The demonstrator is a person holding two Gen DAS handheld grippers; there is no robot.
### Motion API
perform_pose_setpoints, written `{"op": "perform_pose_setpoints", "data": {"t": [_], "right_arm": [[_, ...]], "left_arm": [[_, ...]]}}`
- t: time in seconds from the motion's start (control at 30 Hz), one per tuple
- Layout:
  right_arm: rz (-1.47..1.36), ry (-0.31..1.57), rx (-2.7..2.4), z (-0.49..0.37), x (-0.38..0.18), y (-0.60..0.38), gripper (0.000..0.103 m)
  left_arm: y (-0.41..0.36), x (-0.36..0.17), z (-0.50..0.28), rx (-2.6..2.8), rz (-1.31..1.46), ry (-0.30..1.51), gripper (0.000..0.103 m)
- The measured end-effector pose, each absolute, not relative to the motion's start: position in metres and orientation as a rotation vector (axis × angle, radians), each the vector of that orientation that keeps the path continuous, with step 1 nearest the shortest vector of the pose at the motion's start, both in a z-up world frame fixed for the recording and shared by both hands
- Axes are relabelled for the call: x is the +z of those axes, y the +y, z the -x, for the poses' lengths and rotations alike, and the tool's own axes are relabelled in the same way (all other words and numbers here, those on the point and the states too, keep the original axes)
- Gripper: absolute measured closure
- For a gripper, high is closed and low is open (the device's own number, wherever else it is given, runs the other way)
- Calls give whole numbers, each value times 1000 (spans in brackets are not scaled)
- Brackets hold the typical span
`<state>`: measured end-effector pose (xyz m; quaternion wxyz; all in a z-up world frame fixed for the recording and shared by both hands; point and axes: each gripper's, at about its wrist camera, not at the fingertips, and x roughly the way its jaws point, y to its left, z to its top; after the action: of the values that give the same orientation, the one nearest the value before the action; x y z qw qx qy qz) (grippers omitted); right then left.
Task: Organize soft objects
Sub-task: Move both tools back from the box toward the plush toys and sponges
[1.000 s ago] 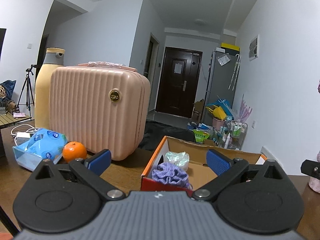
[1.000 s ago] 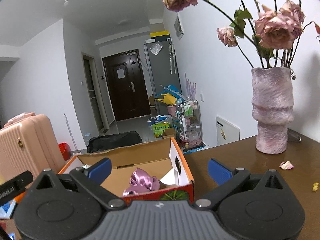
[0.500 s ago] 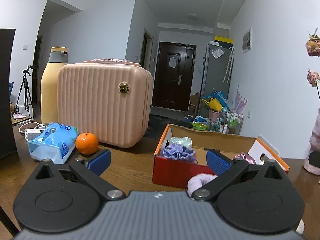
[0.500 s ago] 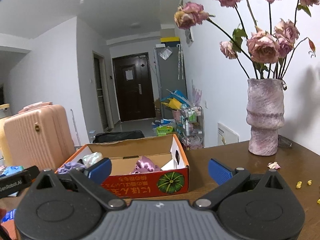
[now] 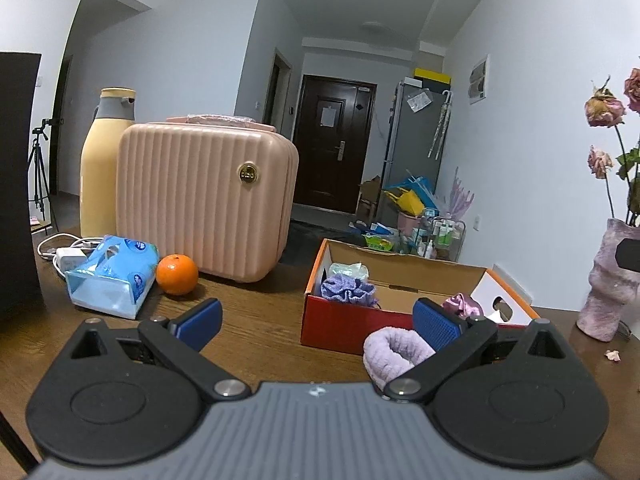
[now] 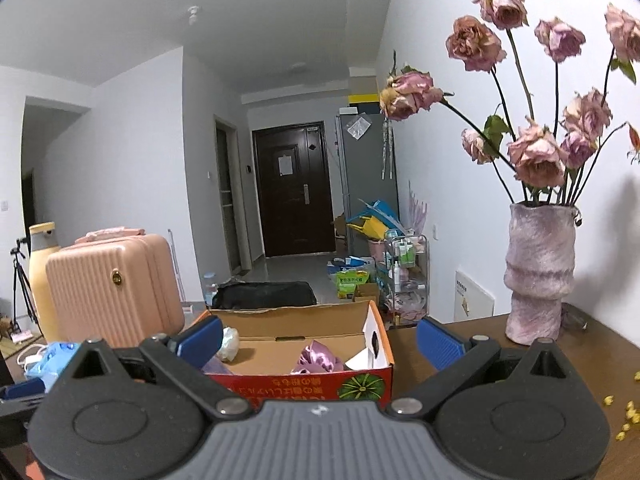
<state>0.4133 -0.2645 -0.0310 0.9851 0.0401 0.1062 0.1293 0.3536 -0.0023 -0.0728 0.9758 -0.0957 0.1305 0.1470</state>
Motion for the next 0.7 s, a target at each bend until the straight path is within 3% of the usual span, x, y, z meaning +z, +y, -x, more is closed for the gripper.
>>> {"op": "perform_pose_setpoints", "data": {"t": [0.7], "right_arm": [[-18,332,215,-346,-57,-294,0]], "left_arm": [[-7,-76,-287,217,116,328,0]]}}
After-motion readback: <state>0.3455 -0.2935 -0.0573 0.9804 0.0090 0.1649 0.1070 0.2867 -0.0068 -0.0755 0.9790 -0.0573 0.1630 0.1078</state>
